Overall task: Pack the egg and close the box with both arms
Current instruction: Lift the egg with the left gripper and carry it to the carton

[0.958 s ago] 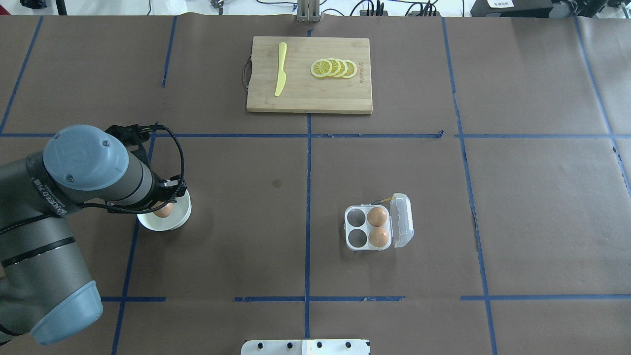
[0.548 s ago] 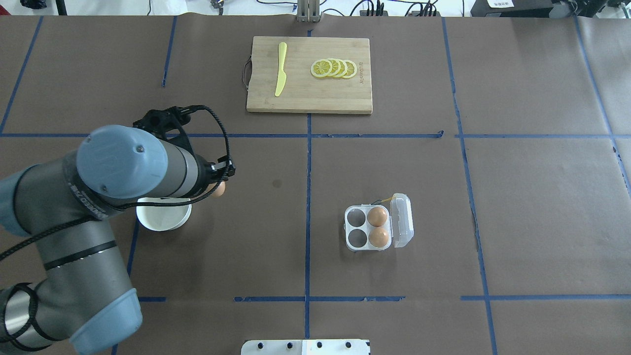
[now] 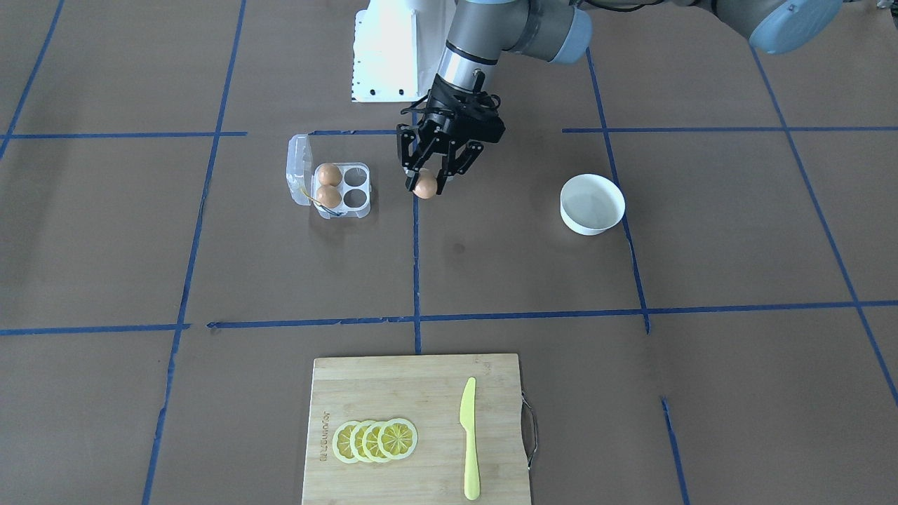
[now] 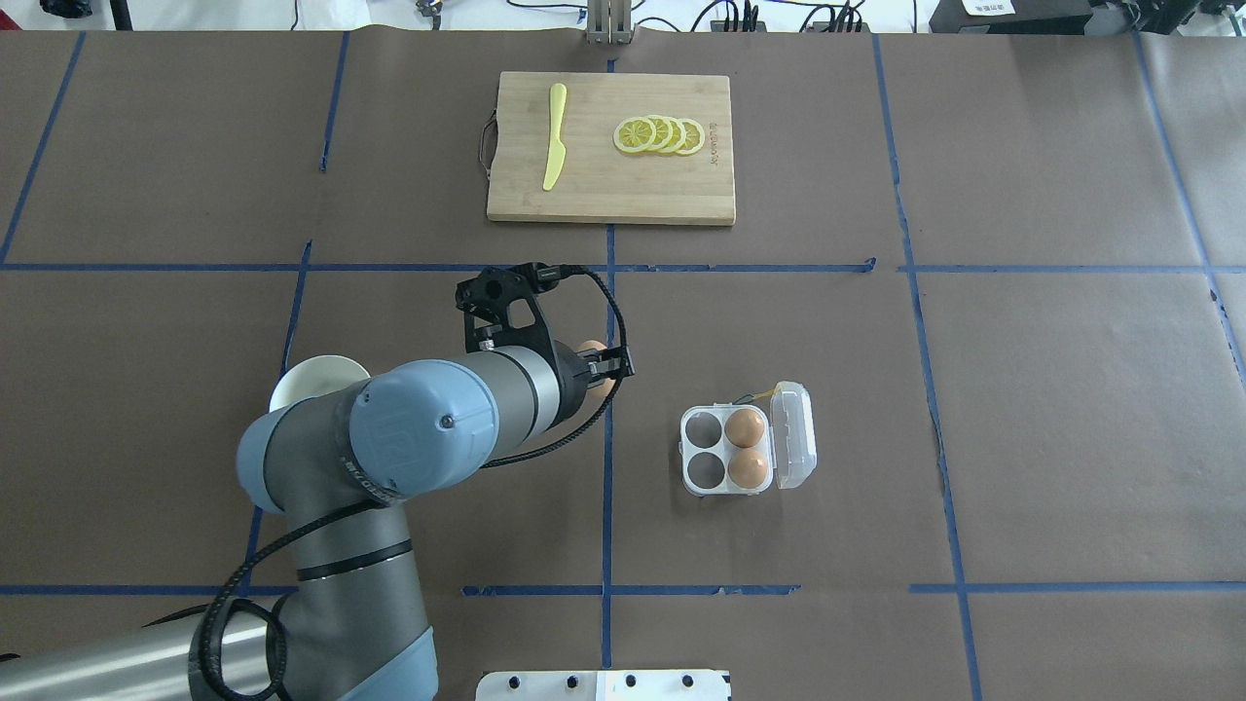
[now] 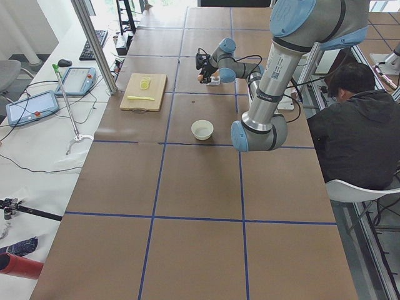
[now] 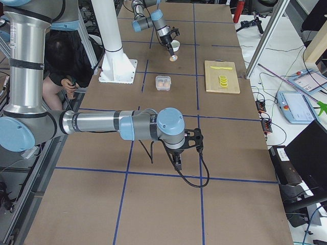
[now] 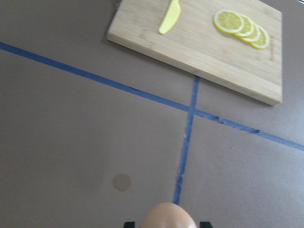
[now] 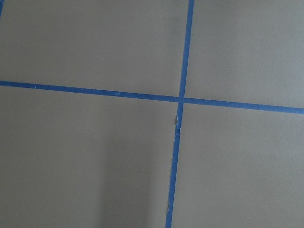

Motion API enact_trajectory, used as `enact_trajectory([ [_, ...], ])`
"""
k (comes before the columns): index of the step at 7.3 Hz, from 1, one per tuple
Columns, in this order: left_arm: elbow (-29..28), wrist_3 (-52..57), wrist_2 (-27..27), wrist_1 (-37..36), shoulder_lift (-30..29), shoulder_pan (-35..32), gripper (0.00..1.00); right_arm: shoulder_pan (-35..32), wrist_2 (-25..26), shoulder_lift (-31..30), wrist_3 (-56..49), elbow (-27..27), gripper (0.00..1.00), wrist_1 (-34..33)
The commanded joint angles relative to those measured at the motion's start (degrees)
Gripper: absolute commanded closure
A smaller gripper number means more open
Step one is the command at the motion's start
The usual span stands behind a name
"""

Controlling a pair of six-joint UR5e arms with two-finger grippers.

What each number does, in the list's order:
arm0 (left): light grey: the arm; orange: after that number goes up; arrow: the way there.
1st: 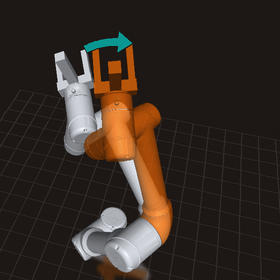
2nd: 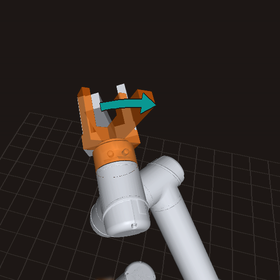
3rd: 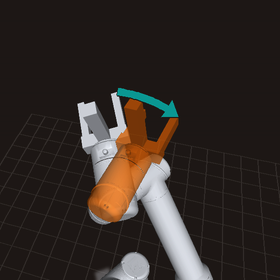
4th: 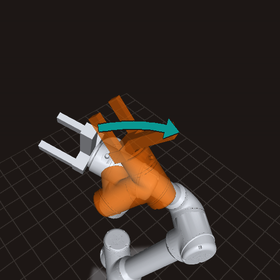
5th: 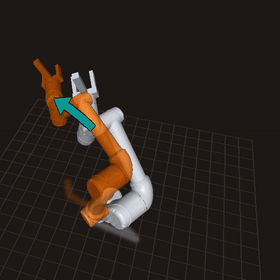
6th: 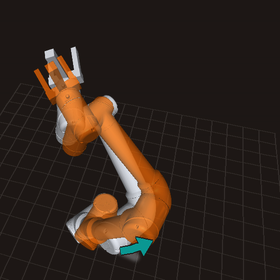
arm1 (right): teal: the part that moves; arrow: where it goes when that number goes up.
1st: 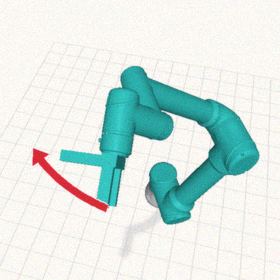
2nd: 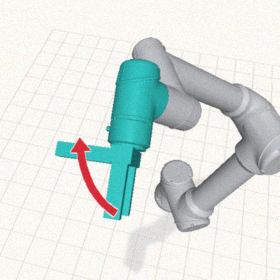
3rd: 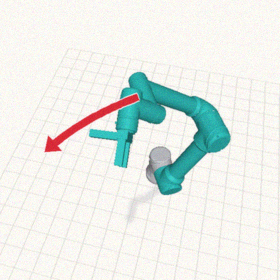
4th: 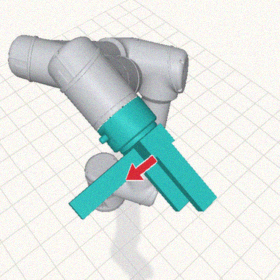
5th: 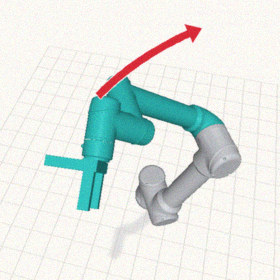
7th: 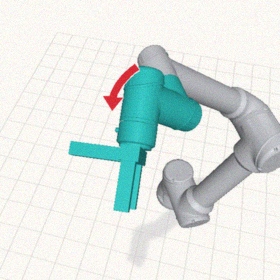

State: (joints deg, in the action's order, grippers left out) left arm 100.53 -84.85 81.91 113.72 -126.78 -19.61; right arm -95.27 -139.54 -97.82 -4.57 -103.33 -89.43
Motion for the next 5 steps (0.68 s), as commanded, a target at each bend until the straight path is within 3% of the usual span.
enact_trajectory([
  [1,-8.98,4.43,-0.34,4.75,-7.21,2.55,1.0,0.0,-0.03,-0.18,0.0,-0.03,0.0,-0.13],
  [3,-16.83,4.61,-0.34,11.15,-9.62,2.82,1.0,0.0,-0.47,-0.18,0.0,0.15,0.0,-0.21],
  [5,-16.94,7.59,-0.34,11.26,-9.45,4.39,1.0,0.0,-1.52,-0.18,-0.09,0.15,0.0,-0.39],
])
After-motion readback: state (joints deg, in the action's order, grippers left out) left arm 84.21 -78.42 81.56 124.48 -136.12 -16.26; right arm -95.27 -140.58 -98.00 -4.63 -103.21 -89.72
